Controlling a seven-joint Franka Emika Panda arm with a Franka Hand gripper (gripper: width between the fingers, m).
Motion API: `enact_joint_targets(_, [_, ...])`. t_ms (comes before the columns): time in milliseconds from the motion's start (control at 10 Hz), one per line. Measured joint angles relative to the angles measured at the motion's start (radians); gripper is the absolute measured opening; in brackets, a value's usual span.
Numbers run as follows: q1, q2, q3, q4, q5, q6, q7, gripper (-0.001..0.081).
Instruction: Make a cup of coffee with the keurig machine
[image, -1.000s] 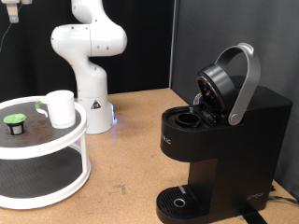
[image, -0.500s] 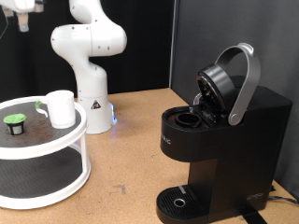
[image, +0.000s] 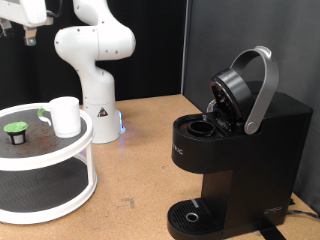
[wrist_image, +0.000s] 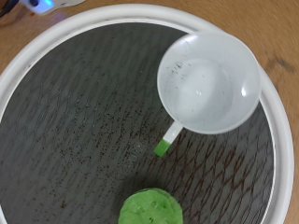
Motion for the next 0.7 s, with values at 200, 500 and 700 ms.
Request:
enact_joint_targets(200, [0.048, 0.003, -0.042, 0.007, -0.006, -0.009, -0.220, 0.0807])
enact_joint_targets(500, [0.069, 0.038, -0.049, 0.003, -0.059, 0.053, -0.270, 0.0807])
enact_joint_targets(700, [0.071, 0.035, -0.057, 0.002, -0.055, 0.050, -0.307, 0.0807])
